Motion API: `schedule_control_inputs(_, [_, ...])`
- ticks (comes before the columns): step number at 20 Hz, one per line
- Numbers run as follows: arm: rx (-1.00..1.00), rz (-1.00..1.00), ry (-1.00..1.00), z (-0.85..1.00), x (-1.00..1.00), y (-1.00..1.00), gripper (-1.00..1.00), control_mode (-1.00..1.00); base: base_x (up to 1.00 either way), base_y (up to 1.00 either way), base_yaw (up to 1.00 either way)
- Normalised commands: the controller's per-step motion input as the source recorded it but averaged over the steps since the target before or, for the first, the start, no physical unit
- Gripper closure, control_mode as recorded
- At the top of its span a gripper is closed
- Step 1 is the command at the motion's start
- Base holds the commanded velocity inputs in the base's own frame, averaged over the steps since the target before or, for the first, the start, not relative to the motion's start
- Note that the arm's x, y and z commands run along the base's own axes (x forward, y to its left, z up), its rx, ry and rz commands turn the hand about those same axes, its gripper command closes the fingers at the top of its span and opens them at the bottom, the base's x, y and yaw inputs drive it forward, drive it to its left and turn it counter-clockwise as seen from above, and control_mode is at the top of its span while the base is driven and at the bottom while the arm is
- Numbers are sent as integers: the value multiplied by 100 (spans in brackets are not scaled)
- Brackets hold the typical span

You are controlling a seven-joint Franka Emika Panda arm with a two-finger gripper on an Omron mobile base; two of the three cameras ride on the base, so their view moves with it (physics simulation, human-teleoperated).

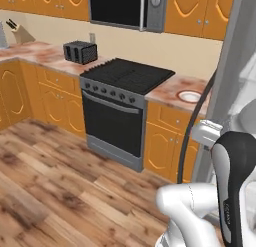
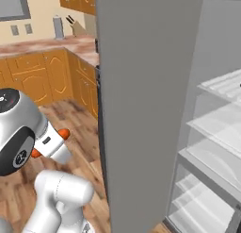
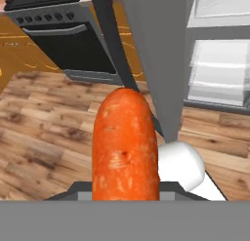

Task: Pick carrot from the fridge and place it on the plate on the counter.

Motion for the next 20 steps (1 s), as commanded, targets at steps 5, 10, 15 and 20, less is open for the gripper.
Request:
schedule_control_inputs(5, [0, 0, 0, 0, 0, 0, 100, 100, 0, 6, 38])
schedule_control_inputs(10, [0, 0, 0, 0, 0, 0, 100, 100, 0, 9, 33])
schedule_control_inputs(15, [0, 0, 0, 0, 0, 0, 100, 100, 0, 13, 31])
schedule_control_inputs(20, [0, 0, 0, 0, 0, 0, 100, 100, 6, 13, 29])
